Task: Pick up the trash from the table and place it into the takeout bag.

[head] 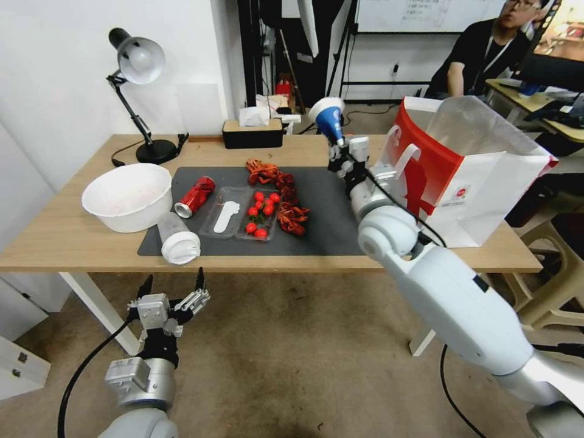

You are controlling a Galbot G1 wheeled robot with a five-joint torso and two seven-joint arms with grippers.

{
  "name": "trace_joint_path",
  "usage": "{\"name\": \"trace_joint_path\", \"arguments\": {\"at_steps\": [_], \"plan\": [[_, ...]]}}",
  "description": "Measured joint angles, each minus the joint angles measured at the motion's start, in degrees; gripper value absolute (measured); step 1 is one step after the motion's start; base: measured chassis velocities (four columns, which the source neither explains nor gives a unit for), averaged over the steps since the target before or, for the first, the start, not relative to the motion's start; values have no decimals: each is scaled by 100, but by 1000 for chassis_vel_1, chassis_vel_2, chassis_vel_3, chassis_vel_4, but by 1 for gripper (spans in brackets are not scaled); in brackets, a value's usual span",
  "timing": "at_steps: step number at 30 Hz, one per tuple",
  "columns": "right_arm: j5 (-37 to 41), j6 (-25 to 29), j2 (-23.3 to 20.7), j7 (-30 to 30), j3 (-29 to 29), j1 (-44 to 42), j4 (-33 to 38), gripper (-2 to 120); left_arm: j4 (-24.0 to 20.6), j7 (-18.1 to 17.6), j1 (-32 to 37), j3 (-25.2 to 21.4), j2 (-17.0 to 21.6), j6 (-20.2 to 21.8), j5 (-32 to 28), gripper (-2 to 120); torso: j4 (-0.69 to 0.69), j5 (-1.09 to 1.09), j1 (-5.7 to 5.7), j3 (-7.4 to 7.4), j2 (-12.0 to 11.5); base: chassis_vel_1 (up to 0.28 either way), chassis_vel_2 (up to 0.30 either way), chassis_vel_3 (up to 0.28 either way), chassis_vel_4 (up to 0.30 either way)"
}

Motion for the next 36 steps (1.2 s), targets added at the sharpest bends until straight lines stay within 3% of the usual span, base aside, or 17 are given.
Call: {"name": "trace_joint_path", "arguments": {"at_steps": [18, 23, 32, 34, 35, 36], "plan": [[374, -612, -551, 1063, 898, -35, 641, 10, 70, 115, 12, -12, 47, -11, -28, 100, 1, 1, 0, 0, 0, 0, 0, 0, 0], [525, -811, -939, 1705, 1272, -219, 688, 31, 81, 125, -15, -26, 79, 1, -55, 100, 1, 2, 0, 0, 0, 0, 0, 0, 0], [510, -905, -1044, 1630, 1528, -382, 662, 59, 52, 122, 21, 0, 11, 29, -43, 100, 2, 1, 0, 0, 0, 0, 0, 0, 0], [501, -910, -1052, 1604, 1533, -406, 668, 70, 39, 122, 38, -1, 8, 30, -36, 100, 1, 1, 0, 0, 0, 0, 0, 0, 0], [474, -899, -1043, 1570, 1545, -473, 704, 82, 13, 118, 45, 0, -5, 30, -28, 100, 1, 1, 0, 0, 0, 0, 0, 0, 0], [474, -899, -1043, 1570, 1545, -473, 704, 82, 13, 118, 45, 0, -5, 30, -28, 100, 1, 1, 0, 0, 0, 0, 0, 0, 0]]}}
